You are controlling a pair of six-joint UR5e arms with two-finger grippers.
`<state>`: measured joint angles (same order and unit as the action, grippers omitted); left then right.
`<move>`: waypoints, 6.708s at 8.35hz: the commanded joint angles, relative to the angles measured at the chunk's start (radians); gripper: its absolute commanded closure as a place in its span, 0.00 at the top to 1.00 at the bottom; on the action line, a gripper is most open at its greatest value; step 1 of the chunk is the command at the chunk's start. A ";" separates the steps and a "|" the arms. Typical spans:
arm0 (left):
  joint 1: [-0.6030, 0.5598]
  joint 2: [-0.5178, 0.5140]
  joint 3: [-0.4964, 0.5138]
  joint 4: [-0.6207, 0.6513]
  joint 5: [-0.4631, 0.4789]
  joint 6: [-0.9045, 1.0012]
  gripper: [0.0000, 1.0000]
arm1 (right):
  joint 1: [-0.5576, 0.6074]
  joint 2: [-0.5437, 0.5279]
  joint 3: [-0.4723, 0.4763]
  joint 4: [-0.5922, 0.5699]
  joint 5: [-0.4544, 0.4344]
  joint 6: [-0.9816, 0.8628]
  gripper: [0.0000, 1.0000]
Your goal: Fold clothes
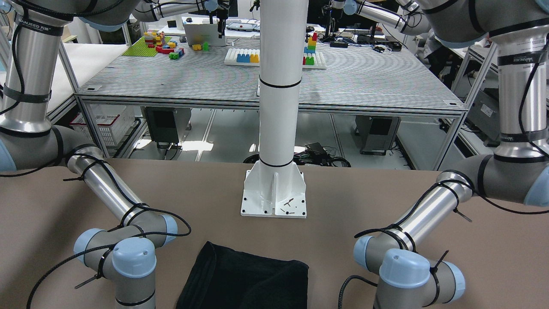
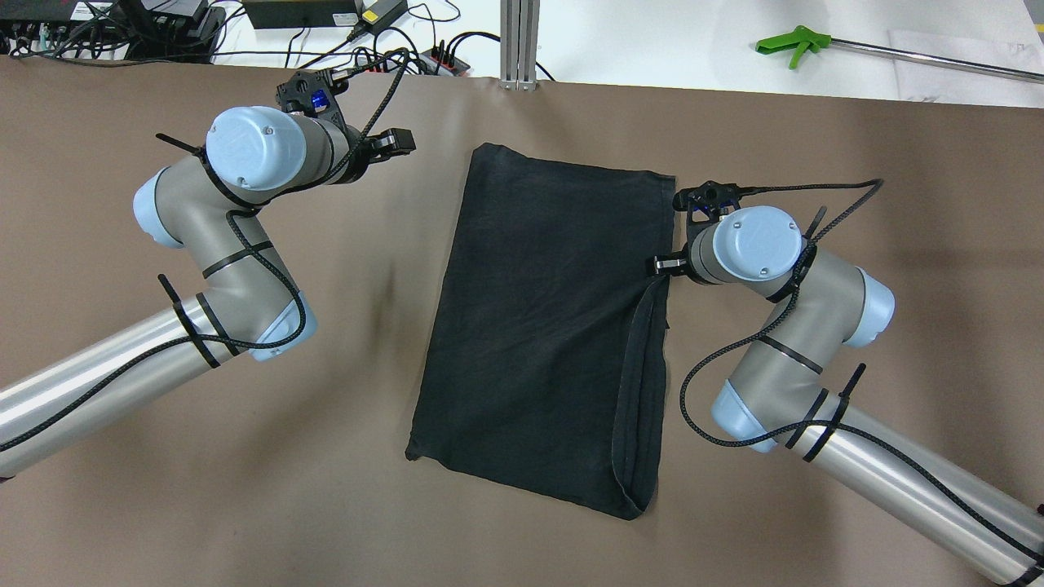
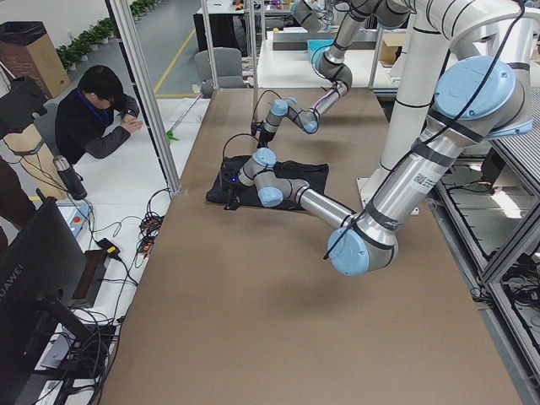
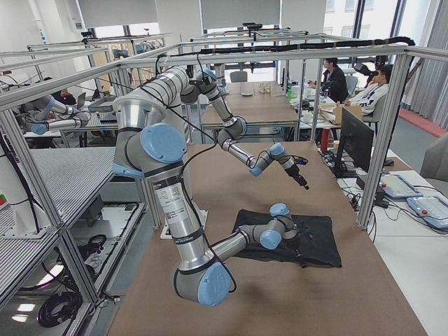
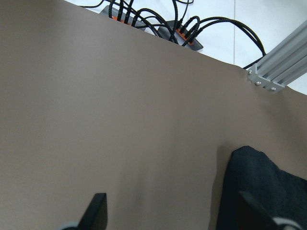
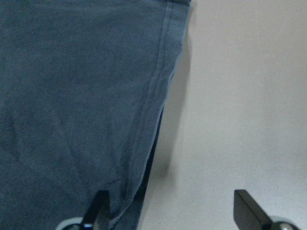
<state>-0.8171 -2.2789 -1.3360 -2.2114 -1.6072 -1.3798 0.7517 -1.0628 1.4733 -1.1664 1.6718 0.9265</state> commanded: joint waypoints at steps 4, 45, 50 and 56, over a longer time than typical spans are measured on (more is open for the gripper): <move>0.021 -0.001 -0.005 -0.001 0.026 -0.021 0.95 | -0.006 -0.023 0.061 -0.009 0.046 0.018 0.93; 0.036 -0.028 -0.006 0.009 0.029 -0.019 0.95 | -0.115 -0.106 0.192 -0.162 -0.009 0.184 0.94; 0.036 -0.028 -0.017 0.009 0.030 -0.019 0.95 | -0.124 -0.135 0.199 -0.151 -0.007 0.184 0.94; 0.035 -0.030 -0.019 0.009 0.026 -0.018 0.95 | -0.109 -0.120 0.401 -0.078 0.098 0.413 0.94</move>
<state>-0.7816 -2.3070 -1.3540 -2.2027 -1.5801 -1.3983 0.6469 -1.1861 1.8319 -1.3163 1.7521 1.1628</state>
